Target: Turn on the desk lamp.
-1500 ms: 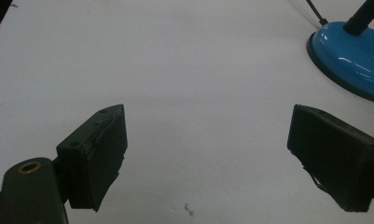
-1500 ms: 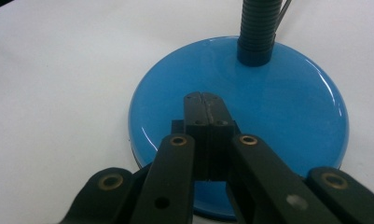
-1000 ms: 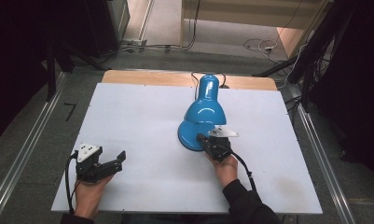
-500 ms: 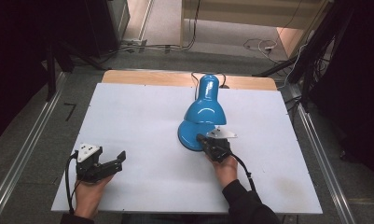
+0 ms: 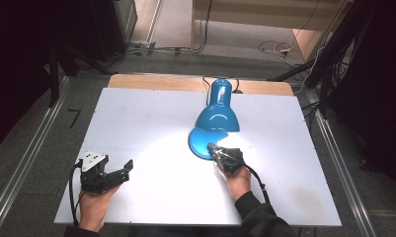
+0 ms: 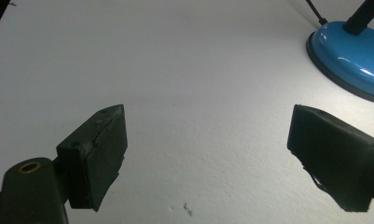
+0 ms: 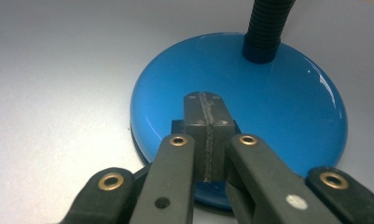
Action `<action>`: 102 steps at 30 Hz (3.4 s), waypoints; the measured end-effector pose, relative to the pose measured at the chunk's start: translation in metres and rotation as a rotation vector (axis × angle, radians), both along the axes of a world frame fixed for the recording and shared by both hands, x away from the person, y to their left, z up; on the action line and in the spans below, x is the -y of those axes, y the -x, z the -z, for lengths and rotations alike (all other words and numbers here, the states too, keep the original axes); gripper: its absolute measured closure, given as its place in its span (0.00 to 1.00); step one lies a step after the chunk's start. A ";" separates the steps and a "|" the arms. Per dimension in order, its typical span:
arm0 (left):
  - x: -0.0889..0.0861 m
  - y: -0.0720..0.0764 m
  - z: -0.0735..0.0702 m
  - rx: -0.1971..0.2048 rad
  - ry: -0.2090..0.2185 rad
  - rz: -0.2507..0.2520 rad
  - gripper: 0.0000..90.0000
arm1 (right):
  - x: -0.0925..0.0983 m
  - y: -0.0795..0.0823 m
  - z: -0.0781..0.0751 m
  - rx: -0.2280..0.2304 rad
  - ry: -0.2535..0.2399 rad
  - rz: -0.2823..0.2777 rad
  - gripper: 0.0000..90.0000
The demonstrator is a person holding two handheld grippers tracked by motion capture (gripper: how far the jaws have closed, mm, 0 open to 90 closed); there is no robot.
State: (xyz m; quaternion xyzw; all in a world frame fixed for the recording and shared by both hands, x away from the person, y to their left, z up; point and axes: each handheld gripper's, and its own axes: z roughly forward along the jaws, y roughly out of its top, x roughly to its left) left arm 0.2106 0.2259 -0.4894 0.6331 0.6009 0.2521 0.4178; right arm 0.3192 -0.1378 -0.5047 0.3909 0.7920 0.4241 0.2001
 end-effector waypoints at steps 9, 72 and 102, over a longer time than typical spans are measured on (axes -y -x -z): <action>0.000 0.000 0.000 0.000 -0.001 0.000 0.14 | 0.003 -0.003 -0.002 -0.028 -0.019 -0.002 0.94; 0.001 0.000 -0.001 0.004 -0.002 -0.005 0.14 | 0.128 0.030 -0.031 -0.054 -0.109 0.115 0.15; -0.037 0.021 -0.002 0.013 0.031 -0.109 0.14 | 0.262 0.067 -0.021 -0.100 -0.100 0.429 0.11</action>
